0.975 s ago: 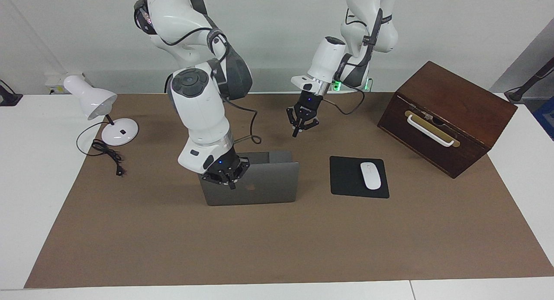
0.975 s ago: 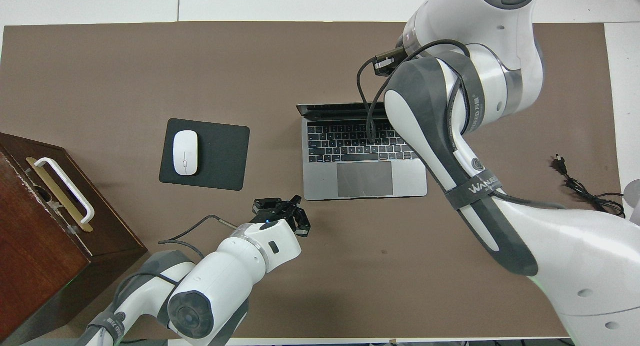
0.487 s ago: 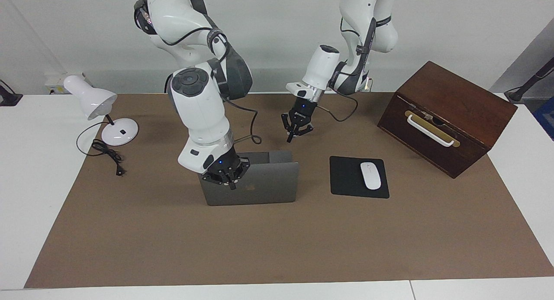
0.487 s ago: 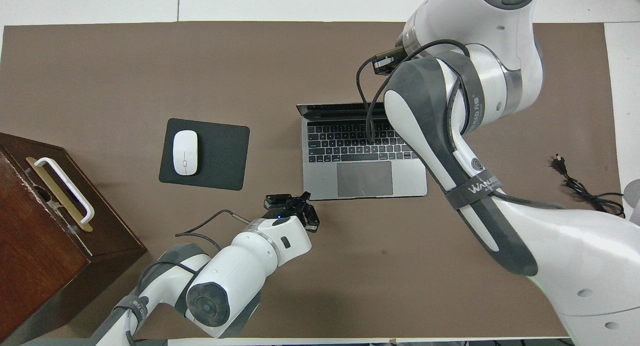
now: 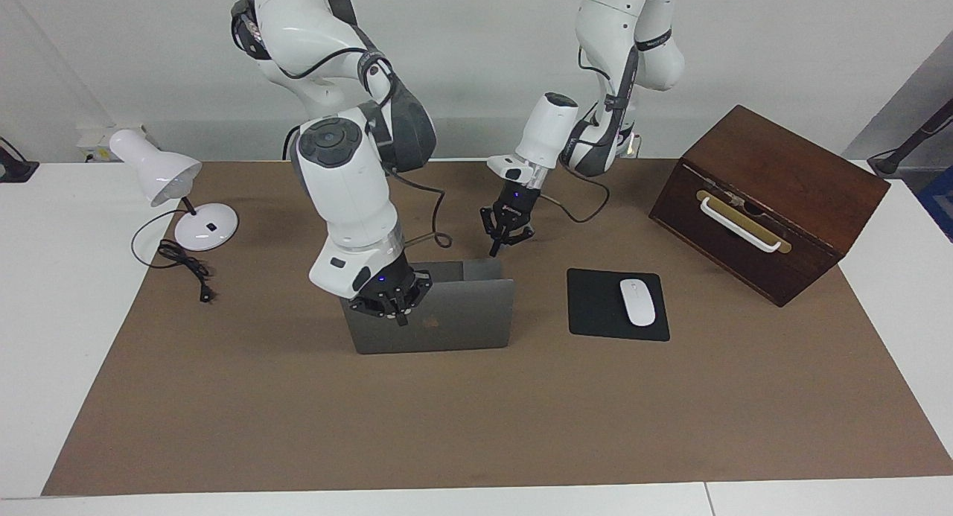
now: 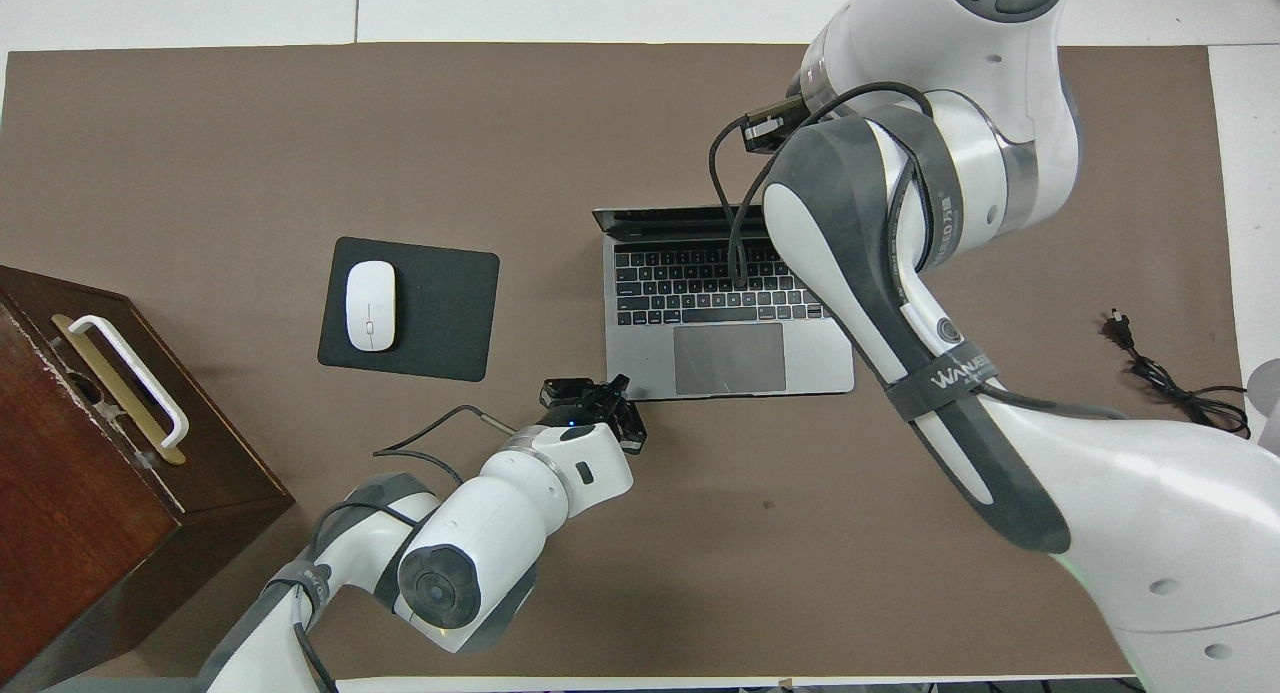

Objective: Close laptop with both arms

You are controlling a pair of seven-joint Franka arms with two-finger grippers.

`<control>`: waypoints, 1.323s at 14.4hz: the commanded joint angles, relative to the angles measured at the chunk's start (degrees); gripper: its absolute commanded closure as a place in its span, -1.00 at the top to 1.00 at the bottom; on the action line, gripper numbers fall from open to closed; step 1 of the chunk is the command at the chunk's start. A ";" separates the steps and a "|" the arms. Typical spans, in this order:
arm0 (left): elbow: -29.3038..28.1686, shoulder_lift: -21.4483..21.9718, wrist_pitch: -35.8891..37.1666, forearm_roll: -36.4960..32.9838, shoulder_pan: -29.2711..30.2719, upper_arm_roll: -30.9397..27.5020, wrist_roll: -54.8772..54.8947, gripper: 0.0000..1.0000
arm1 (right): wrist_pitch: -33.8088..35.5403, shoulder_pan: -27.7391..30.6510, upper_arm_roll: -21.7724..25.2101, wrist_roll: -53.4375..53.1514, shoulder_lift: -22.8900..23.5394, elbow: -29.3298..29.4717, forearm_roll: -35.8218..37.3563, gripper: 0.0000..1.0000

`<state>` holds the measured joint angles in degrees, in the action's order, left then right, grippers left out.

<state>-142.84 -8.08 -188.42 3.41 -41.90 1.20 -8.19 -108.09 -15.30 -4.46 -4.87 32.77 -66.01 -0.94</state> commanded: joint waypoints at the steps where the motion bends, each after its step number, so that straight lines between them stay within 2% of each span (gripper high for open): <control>1: 2.48 -3.42 -1.95 -0.16 -0.99 -0.85 1.68 -1.00 | -1.15 -0.08 -0.11 -1.19 0.10 -0.87 0.58 -1.00; 7: 3.10 -8.70 -7.93 -0.16 -0.81 -0.85 4.15 -1.00 | -1.33 -0.17 -0.20 -1.19 0.10 -0.96 0.58 -1.00; 12: 1.87 -8.97 -8.89 -0.16 -0.72 -0.85 6.61 -1.00 | -1.33 -0.26 -0.20 -1.19 0.02 -1.05 0.58 -1.00; 19: 0.55 -8.97 -11.18 -0.16 -0.02 -0.94 9.77 -1.00 | -1.25 -1.05 -0.20 -1.98 -0.95 -4.03 0.41 -1.00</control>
<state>-141.49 -15.90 -198.31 3.39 -41.90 1.02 -0.39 -108.23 -16.38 -4.55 -5.13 32.97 -67.63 -0.94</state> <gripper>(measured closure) 0.991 0.991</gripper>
